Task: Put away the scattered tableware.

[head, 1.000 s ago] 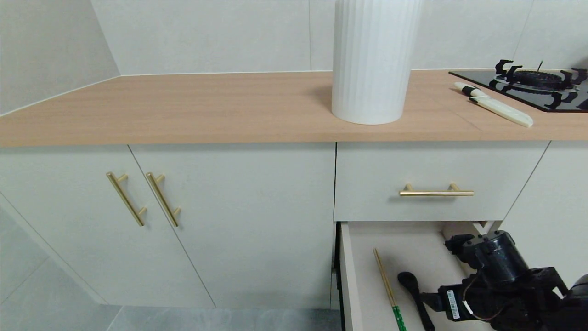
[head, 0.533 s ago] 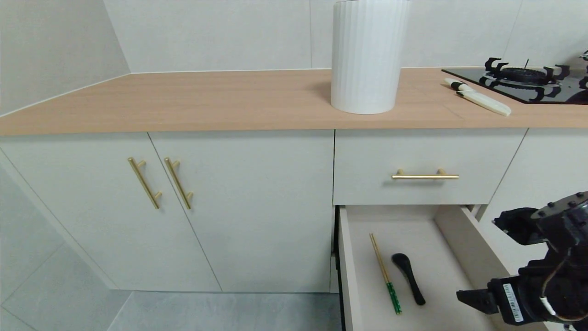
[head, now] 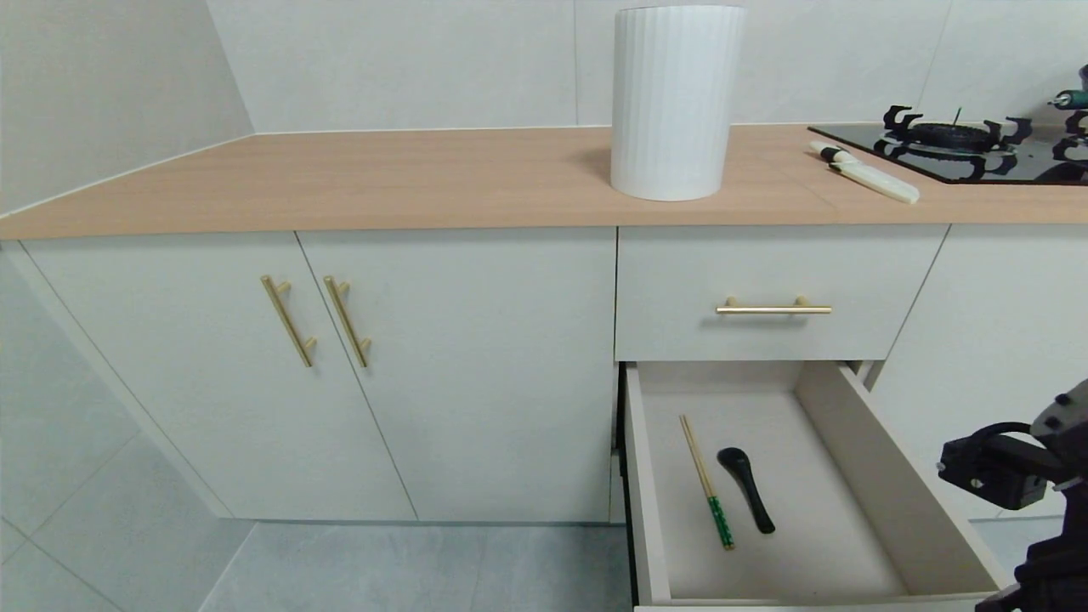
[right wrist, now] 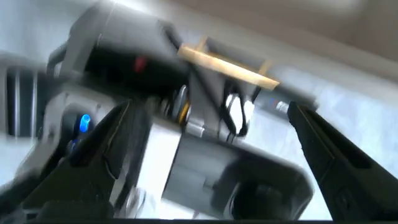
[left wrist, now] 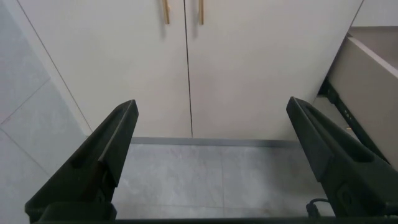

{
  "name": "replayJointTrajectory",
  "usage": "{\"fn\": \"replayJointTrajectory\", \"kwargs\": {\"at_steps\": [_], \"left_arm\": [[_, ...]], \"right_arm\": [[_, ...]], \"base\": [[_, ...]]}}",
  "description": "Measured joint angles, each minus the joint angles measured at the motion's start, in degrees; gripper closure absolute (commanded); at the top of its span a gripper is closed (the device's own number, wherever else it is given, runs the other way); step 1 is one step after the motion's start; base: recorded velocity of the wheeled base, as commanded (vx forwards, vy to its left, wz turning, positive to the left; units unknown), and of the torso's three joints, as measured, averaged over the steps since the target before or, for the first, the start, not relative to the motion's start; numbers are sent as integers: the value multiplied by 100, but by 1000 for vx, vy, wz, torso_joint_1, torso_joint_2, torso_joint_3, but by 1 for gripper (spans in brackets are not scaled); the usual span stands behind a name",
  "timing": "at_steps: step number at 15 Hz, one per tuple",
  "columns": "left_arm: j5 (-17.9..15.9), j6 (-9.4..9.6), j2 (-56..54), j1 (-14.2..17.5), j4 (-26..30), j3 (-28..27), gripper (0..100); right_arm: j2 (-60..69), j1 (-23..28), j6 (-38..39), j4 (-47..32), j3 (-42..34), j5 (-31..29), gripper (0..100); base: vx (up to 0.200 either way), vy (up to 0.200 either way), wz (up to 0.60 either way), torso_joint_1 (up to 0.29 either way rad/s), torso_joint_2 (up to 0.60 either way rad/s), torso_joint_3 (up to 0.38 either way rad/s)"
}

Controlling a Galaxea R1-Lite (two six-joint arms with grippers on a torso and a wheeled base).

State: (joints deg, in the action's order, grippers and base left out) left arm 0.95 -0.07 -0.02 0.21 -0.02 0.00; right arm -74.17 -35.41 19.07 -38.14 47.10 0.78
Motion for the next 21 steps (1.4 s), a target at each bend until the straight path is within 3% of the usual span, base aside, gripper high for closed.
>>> {"fn": "replayJointTrajectory", "kwargs": {"at_steps": [6, 10, 16, 21], "left_arm": [[0, 0, 0, 0, -2, 0, 0], [0, 0, 0, 0, 0, 0, 0], [0, 0, 0, 0, -2, 0, 0], [0, 0, 0, 1, -2, 0, 0]], "right_arm": [[-1576, 6, 349, -77, 49, 4, 0], [-2078, 66, 707, 216, 101, -529, 0], [-2153, 229, 846, 1409, -151, -936, 0], [-2120, 361, 857, 3210, -684, -1213, 0]], "base": [[0, 0, 0, 0, 0, 0], [0, 0, 0, 0, 0, 0], [0, 0, 0, 0, 0, 0], [0, 0, 0, 0, 0, 0]]}}
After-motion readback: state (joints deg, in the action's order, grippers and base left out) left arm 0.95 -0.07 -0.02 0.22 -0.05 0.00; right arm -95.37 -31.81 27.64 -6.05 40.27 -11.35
